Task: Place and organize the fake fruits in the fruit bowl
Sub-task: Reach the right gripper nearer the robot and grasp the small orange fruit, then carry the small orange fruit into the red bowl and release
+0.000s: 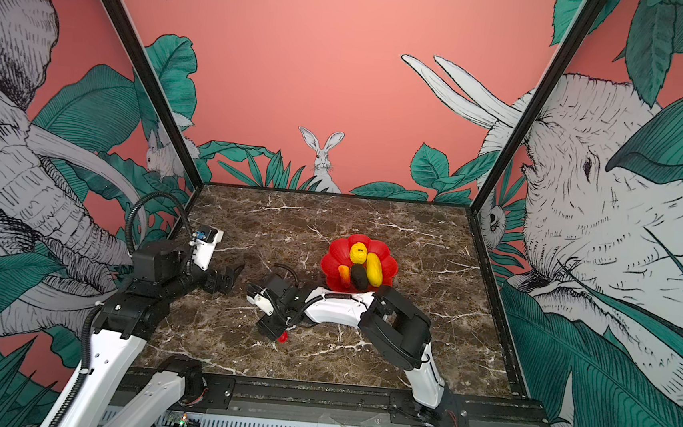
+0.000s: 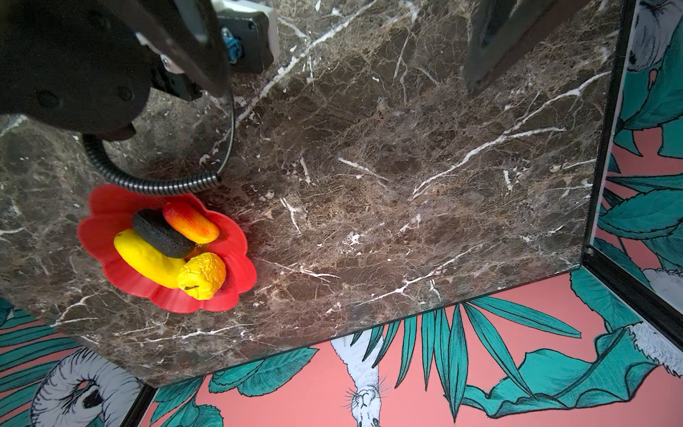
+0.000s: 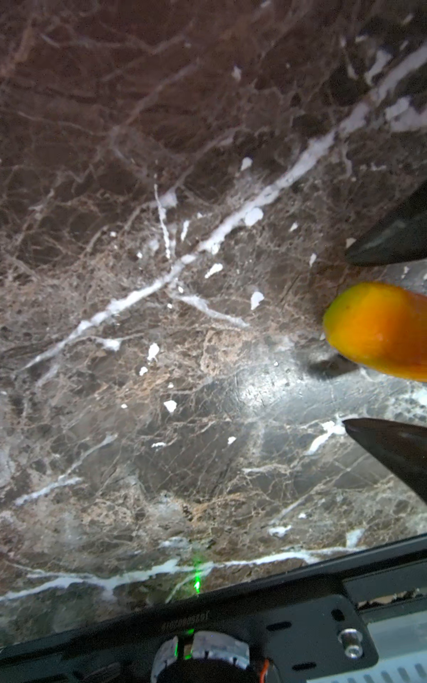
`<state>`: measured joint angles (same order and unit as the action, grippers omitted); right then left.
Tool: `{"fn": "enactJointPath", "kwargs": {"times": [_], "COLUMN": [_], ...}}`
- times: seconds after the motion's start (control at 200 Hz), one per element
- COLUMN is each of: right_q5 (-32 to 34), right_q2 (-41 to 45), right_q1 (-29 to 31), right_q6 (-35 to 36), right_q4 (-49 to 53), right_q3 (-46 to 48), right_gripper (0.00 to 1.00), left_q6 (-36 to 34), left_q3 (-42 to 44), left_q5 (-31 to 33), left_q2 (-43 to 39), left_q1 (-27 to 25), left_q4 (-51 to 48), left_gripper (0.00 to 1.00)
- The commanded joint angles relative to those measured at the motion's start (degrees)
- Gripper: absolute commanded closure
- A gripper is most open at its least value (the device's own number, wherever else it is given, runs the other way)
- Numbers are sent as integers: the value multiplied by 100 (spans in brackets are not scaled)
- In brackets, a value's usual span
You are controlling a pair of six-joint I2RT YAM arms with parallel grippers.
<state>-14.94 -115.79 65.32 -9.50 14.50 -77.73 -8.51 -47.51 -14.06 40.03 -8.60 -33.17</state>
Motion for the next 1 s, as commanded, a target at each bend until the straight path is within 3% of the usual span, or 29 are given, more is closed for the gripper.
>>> {"fn": "enactJointPath", "kwargs": {"times": [0.0,0.35,0.44,0.595,0.8,0.996], "right_q5": [96,291,148,-121,210,1053], "right_q2": [-118,9,230,1012,1905,1911], "right_q1": [16,-8,-119,-613,-1567,-2244], "right_q6": [-8,123,83,-144,-1010,-2069], "right_q4": [104,277,183,-177,-964,-1443], "right_q3": [-5,28,123,547,1033,1160], "right_gripper": [49,72,80,83,88,88], "left_q6": [51,51,51,52,52,52], "left_q3": [66,66,66,66,66,67], "left_q5": [0,9,13,9,7,0], "left_q2": [-73,-75,-74,-80,-100,-92], "left_q1": [-2,-1,-1,-7,1,-1], "left_q4": [-81,-89,-90,-90,-88,-82], "left_gripper": [0,0,0,0,0,0]}}
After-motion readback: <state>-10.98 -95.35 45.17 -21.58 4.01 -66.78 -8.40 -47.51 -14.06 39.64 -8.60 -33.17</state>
